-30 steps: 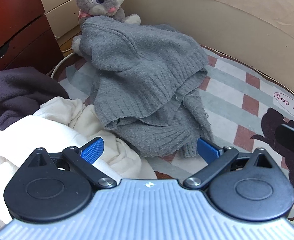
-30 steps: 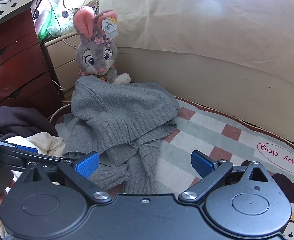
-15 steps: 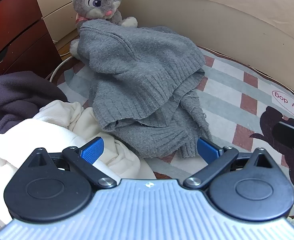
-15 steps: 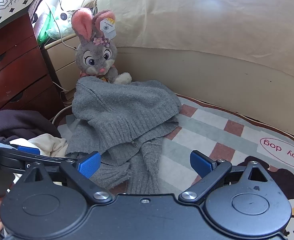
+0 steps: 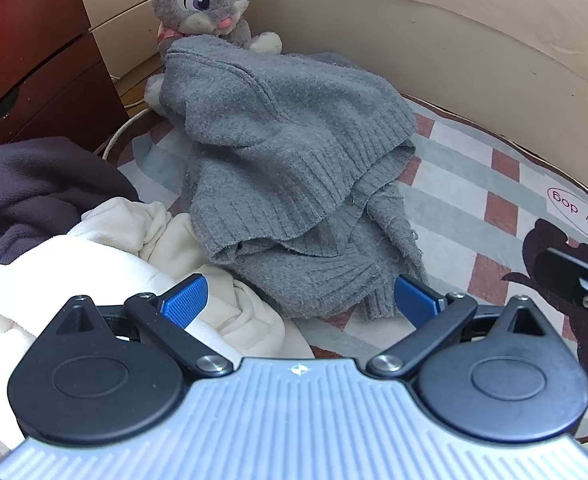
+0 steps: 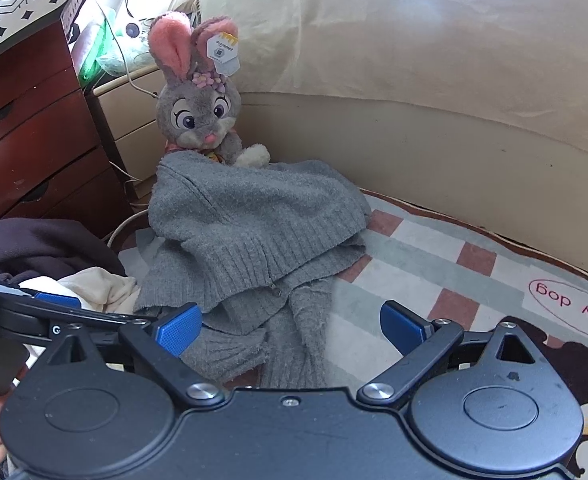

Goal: Fold clothes

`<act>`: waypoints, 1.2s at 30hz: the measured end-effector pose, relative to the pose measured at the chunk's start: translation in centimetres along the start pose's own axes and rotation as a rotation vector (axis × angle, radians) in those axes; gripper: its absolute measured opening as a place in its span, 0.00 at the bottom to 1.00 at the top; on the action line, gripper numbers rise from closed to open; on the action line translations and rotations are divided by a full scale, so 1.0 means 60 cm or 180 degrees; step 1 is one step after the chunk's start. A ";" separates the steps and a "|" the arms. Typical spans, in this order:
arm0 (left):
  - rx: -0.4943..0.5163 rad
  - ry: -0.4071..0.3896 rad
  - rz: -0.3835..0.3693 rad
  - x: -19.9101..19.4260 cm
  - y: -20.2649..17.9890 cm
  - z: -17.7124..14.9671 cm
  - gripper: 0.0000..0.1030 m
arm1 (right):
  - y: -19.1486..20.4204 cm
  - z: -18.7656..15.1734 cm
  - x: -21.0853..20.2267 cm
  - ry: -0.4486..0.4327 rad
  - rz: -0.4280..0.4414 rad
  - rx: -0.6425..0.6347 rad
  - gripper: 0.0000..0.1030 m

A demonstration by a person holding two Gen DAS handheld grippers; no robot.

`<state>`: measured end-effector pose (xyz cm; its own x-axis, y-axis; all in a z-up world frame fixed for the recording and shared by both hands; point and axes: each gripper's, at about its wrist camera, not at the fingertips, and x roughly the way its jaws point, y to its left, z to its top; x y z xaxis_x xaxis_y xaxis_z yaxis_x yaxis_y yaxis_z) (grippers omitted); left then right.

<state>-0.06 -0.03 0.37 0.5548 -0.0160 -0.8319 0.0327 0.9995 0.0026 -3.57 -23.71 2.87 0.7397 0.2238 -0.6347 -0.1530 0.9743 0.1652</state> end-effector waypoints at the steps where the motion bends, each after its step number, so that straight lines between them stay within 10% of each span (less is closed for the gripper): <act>1: -0.0006 0.0009 -0.0008 0.000 0.000 0.000 0.98 | 0.000 0.000 0.001 0.0006 -0.0006 -0.0001 0.96; 20: 0.0041 0.0046 0.0037 0.009 -0.010 0.001 0.98 | -0.010 -0.011 0.010 0.0055 -0.0003 0.0035 0.96; 24: 0.0157 -0.0584 0.0421 0.017 -0.025 -0.003 0.95 | -0.021 -0.016 0.009 -0.0092 0.0015 -0.0133 0.91; 30: 0.0128 -0.0499 0.0562 0.108 -0.041 0.049 0.95 | -0.084 -0.027 0.039 -0.0166 -0.0661 -0.0348 0.91; 36: 0.0091 -0.0950 0.1224 0.169 -0.017 0.124 0.95 | -0.154 -0.020 0.070 -0.0114 0.0176 0.0538 0.71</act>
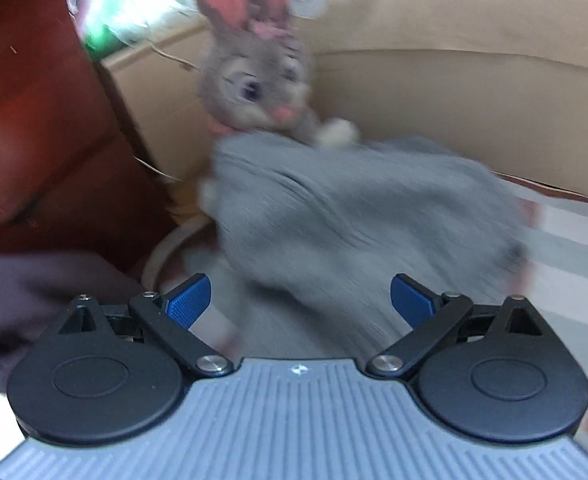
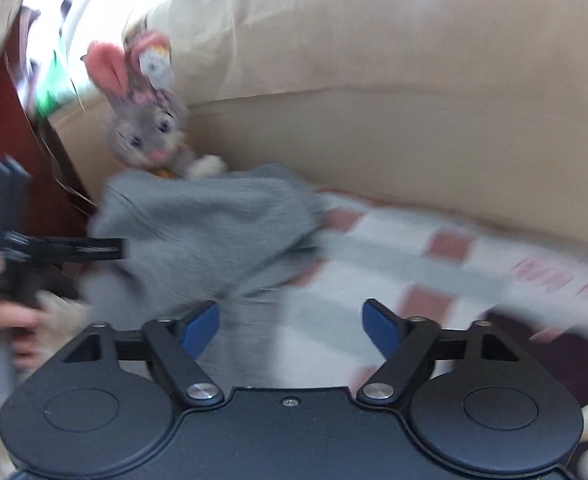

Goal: Fold clothes

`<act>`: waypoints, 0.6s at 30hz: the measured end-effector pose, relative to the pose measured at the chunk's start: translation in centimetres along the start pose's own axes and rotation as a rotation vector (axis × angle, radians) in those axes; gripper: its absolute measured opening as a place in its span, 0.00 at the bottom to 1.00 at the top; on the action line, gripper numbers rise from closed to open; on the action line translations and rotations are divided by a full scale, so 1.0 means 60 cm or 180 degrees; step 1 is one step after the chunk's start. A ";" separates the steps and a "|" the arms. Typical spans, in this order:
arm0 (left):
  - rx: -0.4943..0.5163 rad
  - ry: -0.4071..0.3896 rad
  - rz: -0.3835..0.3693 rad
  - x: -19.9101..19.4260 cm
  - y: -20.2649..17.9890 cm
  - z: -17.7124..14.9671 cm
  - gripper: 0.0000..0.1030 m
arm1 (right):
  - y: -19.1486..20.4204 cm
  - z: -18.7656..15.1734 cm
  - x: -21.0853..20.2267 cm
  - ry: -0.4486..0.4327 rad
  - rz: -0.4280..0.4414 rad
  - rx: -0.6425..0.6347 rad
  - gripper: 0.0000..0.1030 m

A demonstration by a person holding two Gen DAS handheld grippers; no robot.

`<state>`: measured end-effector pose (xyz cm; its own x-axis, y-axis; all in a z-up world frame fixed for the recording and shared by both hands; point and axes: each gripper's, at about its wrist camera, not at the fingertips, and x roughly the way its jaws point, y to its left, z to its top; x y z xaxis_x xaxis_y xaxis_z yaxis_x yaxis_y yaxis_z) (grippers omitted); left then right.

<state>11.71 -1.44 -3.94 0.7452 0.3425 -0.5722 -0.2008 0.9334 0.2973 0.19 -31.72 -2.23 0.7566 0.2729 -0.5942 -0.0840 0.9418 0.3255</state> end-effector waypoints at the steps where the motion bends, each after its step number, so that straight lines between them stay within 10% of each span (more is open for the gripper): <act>1: -0.0068 0.0004 0.0050 0.014 0.009 0.007 0.95 | -0.005 -0.001 0.017 0.0045 0.0140 0.0106 0.69; 5: -0.0592 0.0307 -0.0111 0.064 0.057 0.014 0.91 | -0.023 -0.004 0.084 0.0225 0.0674 0.0526 0.65; 10: -0.0973 0.0681 -0.0333 0.107 0.079 -0.035 0.88 | -0.067 -0.040 0.169 0.0438 0.0678 0.1093 0.67; 18: -0.1031 0.0397 -0.0260 0.117 0.069 -0.041 0.91 | -0.059 -0.074 0.268 0.0671 0.0836 0.1163 0.67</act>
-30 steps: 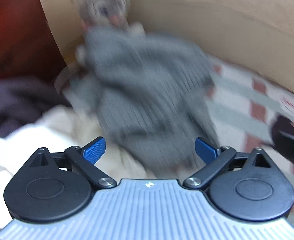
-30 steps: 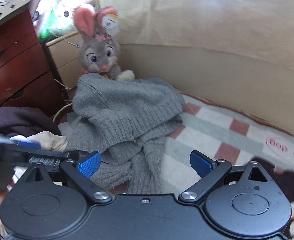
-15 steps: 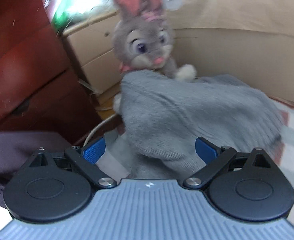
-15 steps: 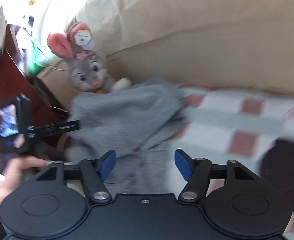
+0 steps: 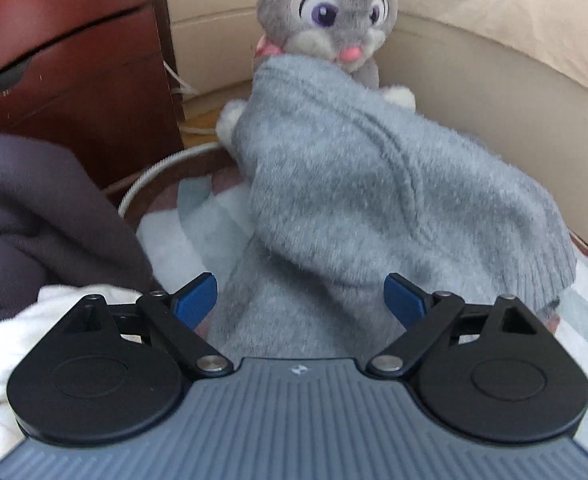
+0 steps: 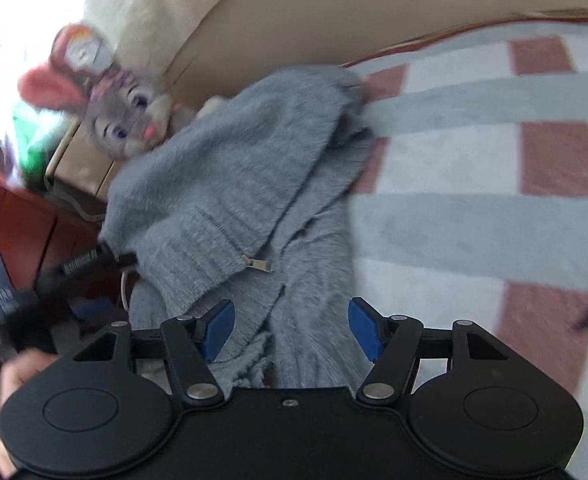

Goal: Fold clothes

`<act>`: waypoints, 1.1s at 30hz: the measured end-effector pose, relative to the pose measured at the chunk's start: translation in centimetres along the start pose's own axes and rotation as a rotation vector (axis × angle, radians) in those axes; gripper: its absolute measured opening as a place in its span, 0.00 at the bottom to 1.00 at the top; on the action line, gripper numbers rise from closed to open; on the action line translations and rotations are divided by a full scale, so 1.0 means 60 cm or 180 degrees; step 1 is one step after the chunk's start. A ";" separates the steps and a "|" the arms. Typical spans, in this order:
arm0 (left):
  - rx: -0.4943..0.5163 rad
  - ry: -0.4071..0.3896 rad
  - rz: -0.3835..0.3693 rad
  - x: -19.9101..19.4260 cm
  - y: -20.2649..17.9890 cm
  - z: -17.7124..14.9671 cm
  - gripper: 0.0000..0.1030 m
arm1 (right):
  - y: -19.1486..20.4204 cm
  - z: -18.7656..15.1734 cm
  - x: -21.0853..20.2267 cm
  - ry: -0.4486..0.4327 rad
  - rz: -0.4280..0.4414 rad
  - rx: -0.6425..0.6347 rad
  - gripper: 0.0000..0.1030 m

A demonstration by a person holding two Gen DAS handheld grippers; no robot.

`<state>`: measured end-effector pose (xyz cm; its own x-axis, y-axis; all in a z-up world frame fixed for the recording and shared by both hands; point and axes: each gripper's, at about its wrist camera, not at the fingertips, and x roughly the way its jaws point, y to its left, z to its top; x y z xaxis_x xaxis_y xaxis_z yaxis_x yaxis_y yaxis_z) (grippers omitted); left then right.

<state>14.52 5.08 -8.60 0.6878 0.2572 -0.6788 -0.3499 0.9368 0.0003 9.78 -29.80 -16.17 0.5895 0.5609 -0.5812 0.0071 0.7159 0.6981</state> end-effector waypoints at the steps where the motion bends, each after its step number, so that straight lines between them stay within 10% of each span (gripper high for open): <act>1: -0.0033 -0.0041 -0.0004 0.003 -0.001 0.002 0.93 | 0.001 0.003 0.012 0.0007 0.0020 -0.0028 0.67; 7: -0.0541 0.0429 -0.0010 0.061 0.007 -0.016 0.99 | -0.010 0.024 0.078 -0.0001 -0.0105 0.0156 0.67; 10: -0.1113 0.0646 -0.0272 0.080 0.035 -0.033 0.96 | 0.006 0.020 0.099 -0.0010 -0.0349 -0.0079 0.40; 14: -0.0971 0.0859 -0.0606 0.084 0.038 -0.030 0.60 | 0.008 0.021 0.113 -0.0066 -0.0578 -0.0110 0.19; 17: -0.0929 0.0963 -0.0731 0.076 0.041 -0.027 0.55 | 0.001 0.020 0.121 -0.0068 -0.0568 -0.0022 0.23; 21: -0.0897 0.0967 -0.0745 0.076 0.040 -0.027 0.55 | -0.006 0.021 0.124 -0.0142 -0.0376 0.0163 0.65; 26: -0.0943 0.0892 -0.0475 0.091 0.027 -0.039 1.00 | 0.006 0.017 0.131 -0.0003 -0.0035 0.0213 0.69; 30: -0.1228 0.1020 -0.0697 0.126 0.042 -0.058 1.00 | -0.013 0.007 0.145 0.0266 0.0706 0.0808 0.65; 33: -0.1332 0.1205 -0.1036 0.129 0.057 -0.062 0.72 | -0.022 -0.003 0.151 0.0245 0.0753 0.1134 0.65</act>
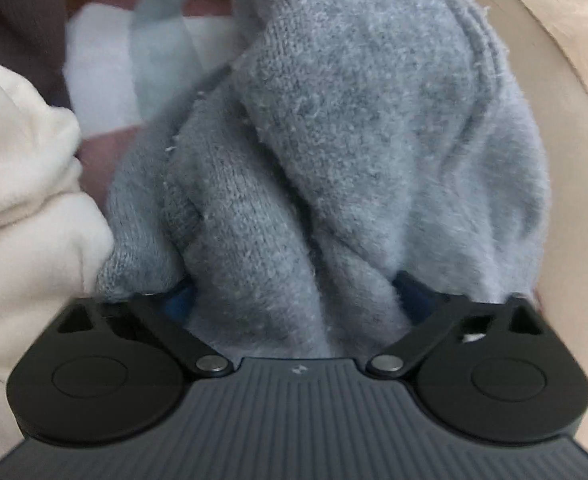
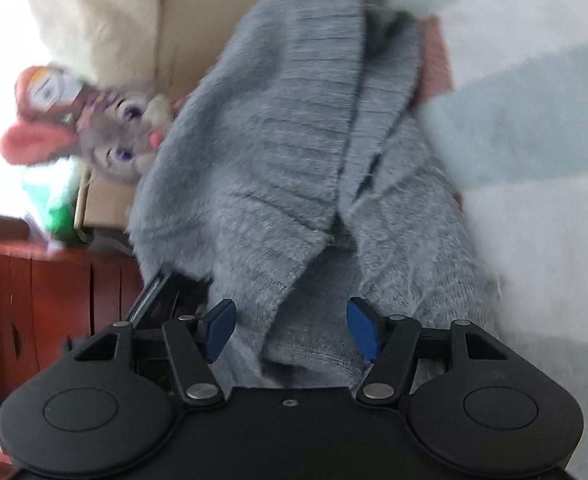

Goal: Fold clothes

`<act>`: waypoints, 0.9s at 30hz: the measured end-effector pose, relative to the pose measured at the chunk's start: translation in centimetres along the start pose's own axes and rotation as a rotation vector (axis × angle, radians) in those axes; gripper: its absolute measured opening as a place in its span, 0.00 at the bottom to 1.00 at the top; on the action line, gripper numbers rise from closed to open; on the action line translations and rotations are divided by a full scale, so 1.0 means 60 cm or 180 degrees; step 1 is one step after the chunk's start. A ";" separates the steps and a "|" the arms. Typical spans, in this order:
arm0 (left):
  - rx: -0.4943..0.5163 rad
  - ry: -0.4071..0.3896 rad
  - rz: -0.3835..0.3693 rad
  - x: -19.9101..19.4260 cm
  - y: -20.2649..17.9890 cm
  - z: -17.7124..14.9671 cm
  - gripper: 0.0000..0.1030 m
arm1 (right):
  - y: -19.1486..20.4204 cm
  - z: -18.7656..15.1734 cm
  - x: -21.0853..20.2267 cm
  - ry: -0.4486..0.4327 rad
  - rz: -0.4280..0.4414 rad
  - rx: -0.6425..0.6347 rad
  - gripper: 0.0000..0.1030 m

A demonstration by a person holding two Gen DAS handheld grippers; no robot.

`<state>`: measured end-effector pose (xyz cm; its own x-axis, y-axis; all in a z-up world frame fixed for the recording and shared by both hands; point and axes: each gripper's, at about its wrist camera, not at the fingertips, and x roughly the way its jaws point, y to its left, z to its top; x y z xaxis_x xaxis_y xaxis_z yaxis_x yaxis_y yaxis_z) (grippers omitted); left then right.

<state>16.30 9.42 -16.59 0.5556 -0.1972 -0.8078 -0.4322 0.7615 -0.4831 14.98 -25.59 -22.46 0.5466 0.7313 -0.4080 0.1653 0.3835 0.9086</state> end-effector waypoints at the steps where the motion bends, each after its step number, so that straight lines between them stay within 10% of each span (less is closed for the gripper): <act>1: -0.0066 0.0130 -0.0131 -0.005 0.004 0.000 0.62 | 0.000 -0.001 0.001 -0.0032 -0.0053 0.0025 0.66; 7: -0.0343 0.0911 -0.0918 -0.004 0.009 -0.041 0.46 | -0.025 -0.017 -0.012 -0.0319 0.0269 0.0690 0.67; 13: -0.0058 0.1126 -0.1250 -0.033 -0.047 -0.089 0.43 | -0.070 -0.046 -0.072 -0.0532 0.0840 0.1580 0.39; 27: 0.1596 0.1224 -0.1984 -0.204 -0.280 -0.226 0.41 | -0.007 -0.034 -0.367 -0.0853 0.1240 0.0812 0.39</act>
<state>7.13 -9.31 -3.18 0.2700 -0.7915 -0.5482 0.2815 0.6094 -0.7412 1.20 -40.74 -14.05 0.7921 0.6096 -0.0297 0.0843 -0.0611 0.9946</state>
